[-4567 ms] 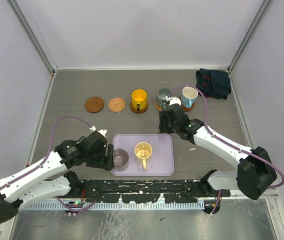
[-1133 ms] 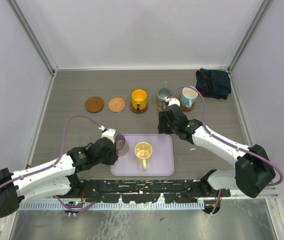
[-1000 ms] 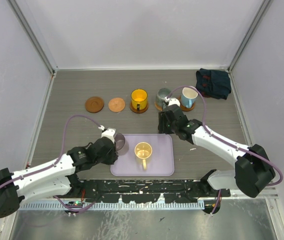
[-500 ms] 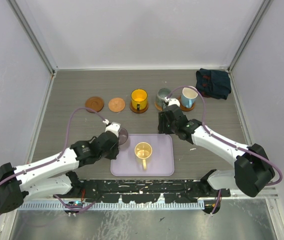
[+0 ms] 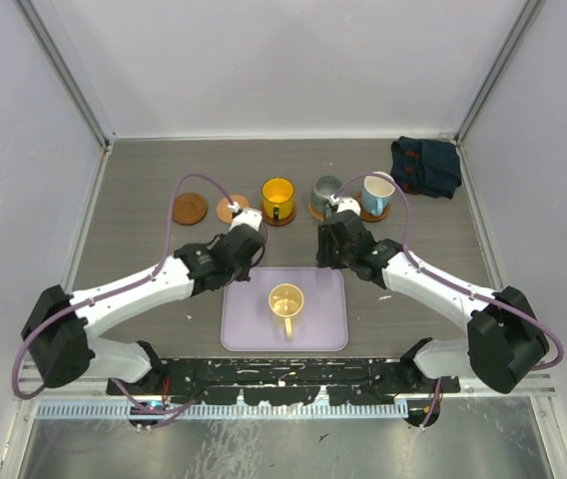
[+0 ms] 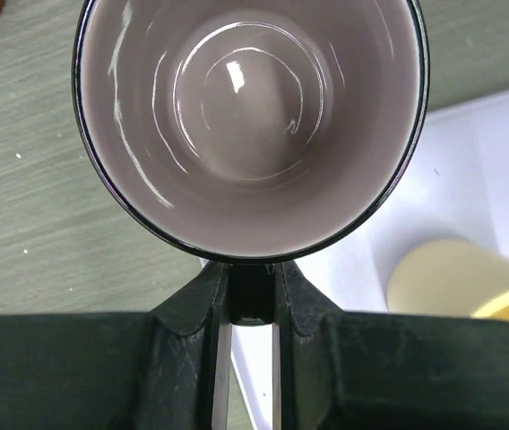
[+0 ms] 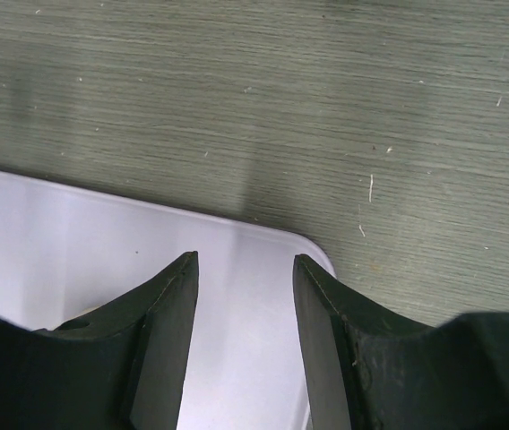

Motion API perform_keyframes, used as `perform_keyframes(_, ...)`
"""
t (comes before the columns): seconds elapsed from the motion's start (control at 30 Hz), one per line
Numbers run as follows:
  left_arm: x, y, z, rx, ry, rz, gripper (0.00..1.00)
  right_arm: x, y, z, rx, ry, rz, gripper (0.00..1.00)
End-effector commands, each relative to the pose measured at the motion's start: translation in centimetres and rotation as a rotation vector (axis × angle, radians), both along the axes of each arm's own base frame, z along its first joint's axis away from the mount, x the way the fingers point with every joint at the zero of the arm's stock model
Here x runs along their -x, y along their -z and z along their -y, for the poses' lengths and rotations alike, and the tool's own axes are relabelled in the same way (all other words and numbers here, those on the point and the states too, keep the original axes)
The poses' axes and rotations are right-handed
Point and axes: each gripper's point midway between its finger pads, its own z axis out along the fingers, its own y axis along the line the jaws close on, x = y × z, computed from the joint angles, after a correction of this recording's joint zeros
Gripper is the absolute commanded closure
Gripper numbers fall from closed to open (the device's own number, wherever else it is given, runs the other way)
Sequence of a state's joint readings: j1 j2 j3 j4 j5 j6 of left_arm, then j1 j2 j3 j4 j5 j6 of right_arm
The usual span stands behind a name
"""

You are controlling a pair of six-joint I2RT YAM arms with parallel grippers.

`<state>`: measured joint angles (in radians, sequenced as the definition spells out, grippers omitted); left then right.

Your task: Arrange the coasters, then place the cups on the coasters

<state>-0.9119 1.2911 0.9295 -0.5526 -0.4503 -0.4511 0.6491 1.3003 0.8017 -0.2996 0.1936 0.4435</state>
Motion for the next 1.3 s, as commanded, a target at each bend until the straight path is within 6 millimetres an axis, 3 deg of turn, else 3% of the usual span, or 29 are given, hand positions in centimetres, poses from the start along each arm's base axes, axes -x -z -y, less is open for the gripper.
perform_keyframes(0.0,-4.9,-2.2,-1.2,0.001,-0.107,0.066,0.97,-1.0,-2.0,0.2,-0.010,0.031,0.083,0.48)
perform_keyframes(0.37,-12.1,-3.0,-4.9,-0.007,-0.236,0.050,0.98,-1.4,-2.2,0.5,0.010,0.040,0.098,0.48)
perform_keyframes(0.63,-16.6,-0.6,-4.9,0.083,-0.273,0.000,1.00,-1.8,-2.5,0.3,0.014,0.037,0.104,0.48)
perform_keyframes(0.9,-18.8,0.4,-3.8,0.116,-0.285,0.010,1.00,-1.9,-2.9,0.6,0.026,0.045,0.113,0.48)
perform_keyframes(1.27,-20.4,-0.8,-3.2,0.157,-0.289,0.083,1.00,-1.8,-2.3,0.3,0.021,0.043,0.092,0.48)
